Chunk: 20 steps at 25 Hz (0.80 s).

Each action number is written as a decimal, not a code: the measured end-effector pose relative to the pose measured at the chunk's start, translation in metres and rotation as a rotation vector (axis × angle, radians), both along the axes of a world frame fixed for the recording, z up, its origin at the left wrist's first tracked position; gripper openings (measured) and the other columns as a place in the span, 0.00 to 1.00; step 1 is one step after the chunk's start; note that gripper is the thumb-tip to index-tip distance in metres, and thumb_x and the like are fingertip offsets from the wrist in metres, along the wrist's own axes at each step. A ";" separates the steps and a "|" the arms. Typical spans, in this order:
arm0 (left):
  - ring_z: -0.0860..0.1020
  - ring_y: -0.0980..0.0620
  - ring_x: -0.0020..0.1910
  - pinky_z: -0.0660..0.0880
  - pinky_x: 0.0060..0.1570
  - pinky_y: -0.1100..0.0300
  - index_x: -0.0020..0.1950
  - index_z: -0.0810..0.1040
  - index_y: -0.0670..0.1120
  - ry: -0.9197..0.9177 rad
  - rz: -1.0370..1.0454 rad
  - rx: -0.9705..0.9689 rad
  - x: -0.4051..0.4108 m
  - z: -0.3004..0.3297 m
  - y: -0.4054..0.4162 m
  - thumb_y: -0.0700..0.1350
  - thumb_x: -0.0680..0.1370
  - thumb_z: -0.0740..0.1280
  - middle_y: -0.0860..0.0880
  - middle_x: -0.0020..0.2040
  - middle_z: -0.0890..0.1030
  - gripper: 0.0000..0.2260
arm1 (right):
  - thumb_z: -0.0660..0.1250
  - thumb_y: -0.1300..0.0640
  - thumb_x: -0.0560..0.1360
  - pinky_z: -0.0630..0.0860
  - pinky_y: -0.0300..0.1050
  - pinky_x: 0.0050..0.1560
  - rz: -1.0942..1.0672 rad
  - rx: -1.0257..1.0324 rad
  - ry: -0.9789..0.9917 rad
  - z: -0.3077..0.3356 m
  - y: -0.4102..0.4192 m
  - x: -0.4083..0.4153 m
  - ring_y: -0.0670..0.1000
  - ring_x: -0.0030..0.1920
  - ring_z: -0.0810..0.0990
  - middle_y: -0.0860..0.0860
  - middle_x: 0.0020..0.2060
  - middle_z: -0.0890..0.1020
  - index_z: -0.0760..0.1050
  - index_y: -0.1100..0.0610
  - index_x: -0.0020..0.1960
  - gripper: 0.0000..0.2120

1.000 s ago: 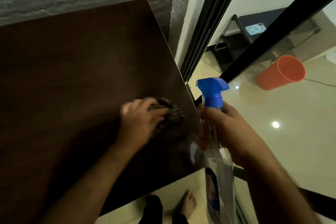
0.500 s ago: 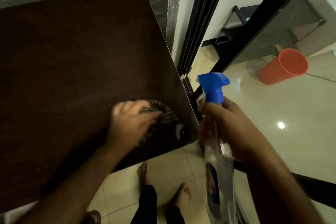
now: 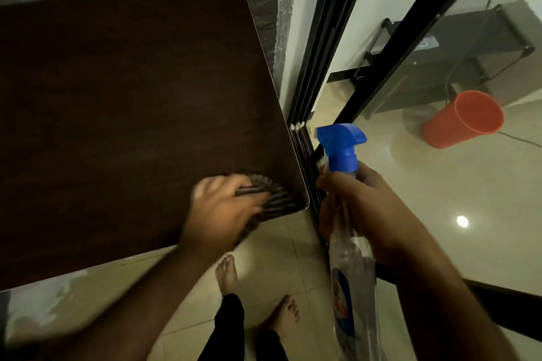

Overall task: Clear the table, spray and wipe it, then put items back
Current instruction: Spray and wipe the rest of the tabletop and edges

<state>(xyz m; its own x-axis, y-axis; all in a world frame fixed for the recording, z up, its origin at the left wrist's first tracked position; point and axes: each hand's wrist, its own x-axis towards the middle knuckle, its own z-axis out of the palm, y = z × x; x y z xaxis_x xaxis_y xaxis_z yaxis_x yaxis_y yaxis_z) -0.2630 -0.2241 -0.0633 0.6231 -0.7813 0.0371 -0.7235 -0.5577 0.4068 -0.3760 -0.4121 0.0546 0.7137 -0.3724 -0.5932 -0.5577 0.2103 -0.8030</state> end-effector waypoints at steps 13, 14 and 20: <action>0.72 0.50 0.55 0.62 0.61 0.52 0.58 0.80 0.59 0.011 0.088 -0.020 -0.017 -0.017 -0.062 0.53 0.77 0.63 0.53 0.56 0.76 0.12 | 0.64 0.57 0.75 0.74 0.38 0.27 0.012 -0.005 -0.027 0.002 -0.001 -0.007 0.51 0.27 0.76 0.57 0.31 0.77 0.71 0.54 0.52 0.06; 0.73 0.49 0.54 0.63 0.59 0.52 0.57 0.80 0.59 0.019 0.057 -0.010 -0.022 -0.016 -0.046 0.54 0.77 0.61 0.53 0.55 0.77 0.13 | 0.64 0.57 0.75 0.75 0.39 0.27 0.001 -0.002 -0.026 0.002 -0.002 -0.008 0.51 0.27 0.77 0.57 0.31 0.77 0.71 0.54 0.52 0.06; 0.75 0.44 0.53 0.63 0.56 0.48 0.56 0.82 0.58 -0.059 0.117 0.072 0.024 -0.007 0.024 0.53 0.75 0.64 0.50 0.54 0.77 0.12 | 0.65 0.56 0.74 0.75 0.45 0.32 -0.027 0.042 -0.009 -0.006 -0.008 -0.018 0.54 0.29 0.77 0.56 0.29 0.77 0.70 0.54 0.54 0.09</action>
